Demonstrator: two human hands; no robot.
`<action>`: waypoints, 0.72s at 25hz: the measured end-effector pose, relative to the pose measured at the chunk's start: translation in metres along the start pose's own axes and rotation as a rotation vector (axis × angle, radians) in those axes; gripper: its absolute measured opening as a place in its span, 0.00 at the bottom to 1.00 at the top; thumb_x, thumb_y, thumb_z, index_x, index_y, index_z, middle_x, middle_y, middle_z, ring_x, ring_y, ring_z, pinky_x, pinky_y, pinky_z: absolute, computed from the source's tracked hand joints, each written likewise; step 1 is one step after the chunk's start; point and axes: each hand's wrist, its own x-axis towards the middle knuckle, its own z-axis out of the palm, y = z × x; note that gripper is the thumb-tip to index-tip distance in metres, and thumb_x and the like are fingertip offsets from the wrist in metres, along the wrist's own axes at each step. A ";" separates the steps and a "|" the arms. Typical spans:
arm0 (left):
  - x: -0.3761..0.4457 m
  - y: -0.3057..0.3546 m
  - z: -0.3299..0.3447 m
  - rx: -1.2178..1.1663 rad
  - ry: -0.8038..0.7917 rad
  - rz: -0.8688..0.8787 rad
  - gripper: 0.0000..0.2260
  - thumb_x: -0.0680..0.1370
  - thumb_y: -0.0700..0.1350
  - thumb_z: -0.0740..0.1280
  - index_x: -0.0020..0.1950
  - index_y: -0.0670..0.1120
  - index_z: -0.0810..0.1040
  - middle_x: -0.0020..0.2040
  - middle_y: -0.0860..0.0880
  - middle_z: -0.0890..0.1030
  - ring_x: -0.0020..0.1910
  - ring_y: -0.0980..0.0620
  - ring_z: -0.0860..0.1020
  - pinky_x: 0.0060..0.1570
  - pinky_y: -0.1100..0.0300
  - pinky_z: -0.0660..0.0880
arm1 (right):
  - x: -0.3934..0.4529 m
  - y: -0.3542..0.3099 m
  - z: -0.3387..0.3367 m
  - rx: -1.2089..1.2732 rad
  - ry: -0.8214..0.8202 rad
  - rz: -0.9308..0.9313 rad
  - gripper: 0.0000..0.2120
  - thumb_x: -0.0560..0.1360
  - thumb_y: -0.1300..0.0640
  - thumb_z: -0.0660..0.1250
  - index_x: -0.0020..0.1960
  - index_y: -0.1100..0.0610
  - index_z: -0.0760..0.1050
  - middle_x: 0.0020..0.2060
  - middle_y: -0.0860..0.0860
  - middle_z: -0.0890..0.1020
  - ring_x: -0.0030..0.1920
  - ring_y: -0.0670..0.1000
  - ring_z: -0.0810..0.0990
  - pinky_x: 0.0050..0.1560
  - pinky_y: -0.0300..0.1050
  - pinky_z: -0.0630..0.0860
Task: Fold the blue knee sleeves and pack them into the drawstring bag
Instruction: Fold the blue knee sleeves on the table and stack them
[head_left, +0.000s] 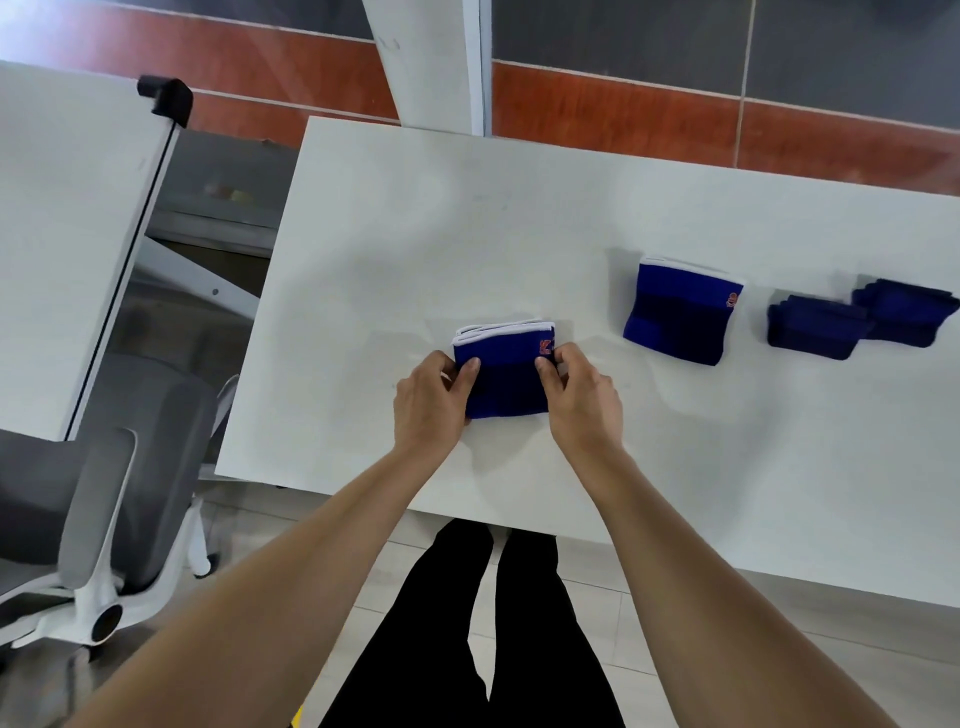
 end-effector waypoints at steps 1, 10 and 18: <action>0.003 0.001 0.002 -0.008 0.016 -0.025 0.16 0.82 0.57 0.62 0.42 0.47 0.71 0.34 0.51 0.81 0.31 0.57 0.76 0.36 0.70 0.69 | 0.002 -0.003 0.002 -0.008 0.005 0.023 0.12 0.83 0.44 0.58 0.51 0.53 0.72 0.40 0.50 0.82 0.42 0.57 0.80 0.44 0.56 0.78; 0.014 0.016 0.002 0.023 0.053 -0.294 0.21 0.77 0.63 0.65 0.48 0.45 0.74 0.42 0.49 0.79 0.40 0.47 0.77 0.42 0.53 0.74 | 0.005 -0.021 0.007 -0.091 0.093 0.300 0.21 0.79 0.37 0.63 0.53 0.56 0.70 0.45 0.51 0.77 0.46 0.56 0.76 0.50 0.54 0.74; 0.006 0.004 -0.017 -0.405 -0.188 -0.372 0.13 0.78 0.49 0.72 0.56 0.42 0.79 0.48 0.47 0.85 0.34 0.51 0.86 0.43 0.57 0.84 | -0.014 -0.024 0.013 0.320 0.062 0.352 0.09 0.80 0.50 0.64 0.58 0.53 0.74 0.51 0.50 0.80 0.51 0.51 0.79 0.51 0.48 0.78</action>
